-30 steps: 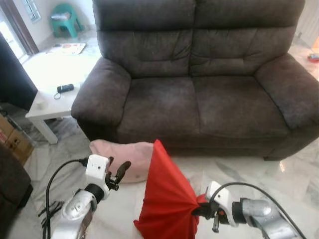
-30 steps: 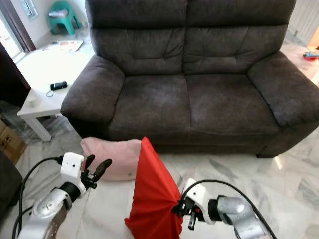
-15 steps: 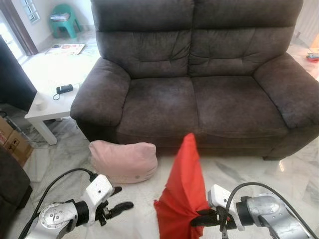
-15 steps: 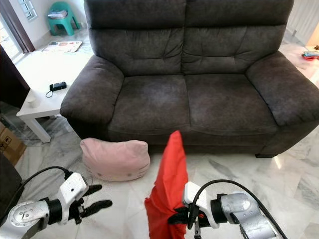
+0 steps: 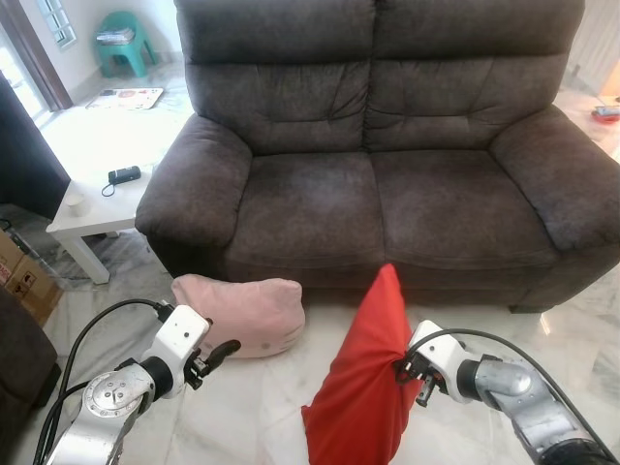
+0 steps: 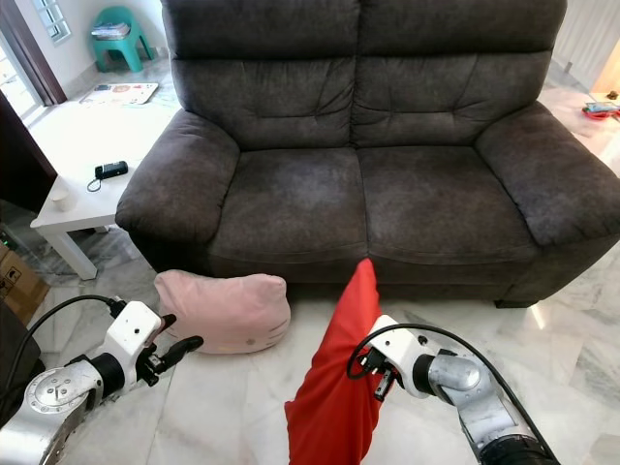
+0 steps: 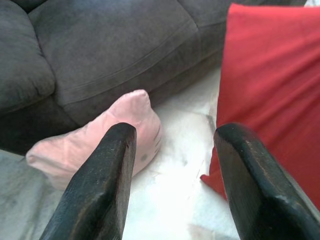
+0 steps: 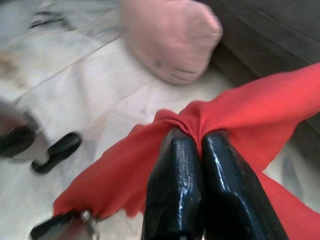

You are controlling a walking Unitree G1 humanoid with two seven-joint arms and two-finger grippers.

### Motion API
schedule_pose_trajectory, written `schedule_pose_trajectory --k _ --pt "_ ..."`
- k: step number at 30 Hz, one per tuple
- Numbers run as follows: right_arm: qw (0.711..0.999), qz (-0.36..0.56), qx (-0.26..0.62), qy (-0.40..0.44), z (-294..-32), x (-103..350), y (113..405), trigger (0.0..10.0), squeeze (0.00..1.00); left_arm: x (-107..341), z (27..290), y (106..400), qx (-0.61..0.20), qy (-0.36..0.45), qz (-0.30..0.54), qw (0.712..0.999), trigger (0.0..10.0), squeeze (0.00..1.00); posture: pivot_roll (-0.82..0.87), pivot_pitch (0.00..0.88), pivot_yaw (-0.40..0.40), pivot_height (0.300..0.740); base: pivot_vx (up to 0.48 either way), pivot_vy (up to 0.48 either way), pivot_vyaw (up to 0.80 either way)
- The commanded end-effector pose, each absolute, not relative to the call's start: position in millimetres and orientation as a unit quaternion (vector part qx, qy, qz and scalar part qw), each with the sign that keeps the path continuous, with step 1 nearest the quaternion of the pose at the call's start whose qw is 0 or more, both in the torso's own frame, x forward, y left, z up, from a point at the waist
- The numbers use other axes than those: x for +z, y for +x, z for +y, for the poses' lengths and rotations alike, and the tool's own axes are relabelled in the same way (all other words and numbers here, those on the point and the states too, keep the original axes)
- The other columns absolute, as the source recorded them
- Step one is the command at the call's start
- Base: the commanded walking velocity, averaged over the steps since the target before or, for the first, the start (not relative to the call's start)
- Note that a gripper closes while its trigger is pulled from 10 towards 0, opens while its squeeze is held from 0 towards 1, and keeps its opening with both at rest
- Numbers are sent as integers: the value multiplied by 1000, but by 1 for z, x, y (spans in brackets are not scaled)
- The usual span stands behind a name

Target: Move the pillow to the sofa from floor

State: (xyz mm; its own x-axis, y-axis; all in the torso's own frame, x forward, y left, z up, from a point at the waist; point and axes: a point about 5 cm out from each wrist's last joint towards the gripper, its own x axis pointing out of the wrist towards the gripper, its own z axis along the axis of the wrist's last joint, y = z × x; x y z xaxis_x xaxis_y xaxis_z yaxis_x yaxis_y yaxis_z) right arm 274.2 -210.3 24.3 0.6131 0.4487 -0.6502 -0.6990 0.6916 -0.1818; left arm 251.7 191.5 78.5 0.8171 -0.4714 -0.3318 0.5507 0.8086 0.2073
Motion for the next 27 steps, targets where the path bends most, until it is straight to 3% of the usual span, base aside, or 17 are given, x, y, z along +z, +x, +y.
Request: schedule_pose_trajectory --k 1,3,6,12,21,27 --pt "903 224 296 -216 -213 50 295 10000 0 78 193 252 -265 155 134 942 10000 0 51 16 12 740 0 0 0" --pt "908 223 281 -219 -215 49 296 10000 0 77 192 252 -261 152 132 944 10000 0 51 17 12 740 0 0 0" --pt "925 229 184 -240 -229 41 304 10000 0 75 186 254 -245 142 121 951 10000 0 52 14 15 740 0 0 0" --pt "923 244 121 -271 -245 37 302 10000 0 77 184 256 -230 137 111 957 10000 0 52 14 17 740 0 0 0" --pt "900 260 84 -341 -264 30 295 10000 0 77 180 259 -220 130 105 961 10000 0 45 21 21 740 0 0 0" --pt "851 272 108 -435 -271 24 289 10000 0 77 175 260 -222 124 103 962 10000 0 36 25 23 740 0 0 0"
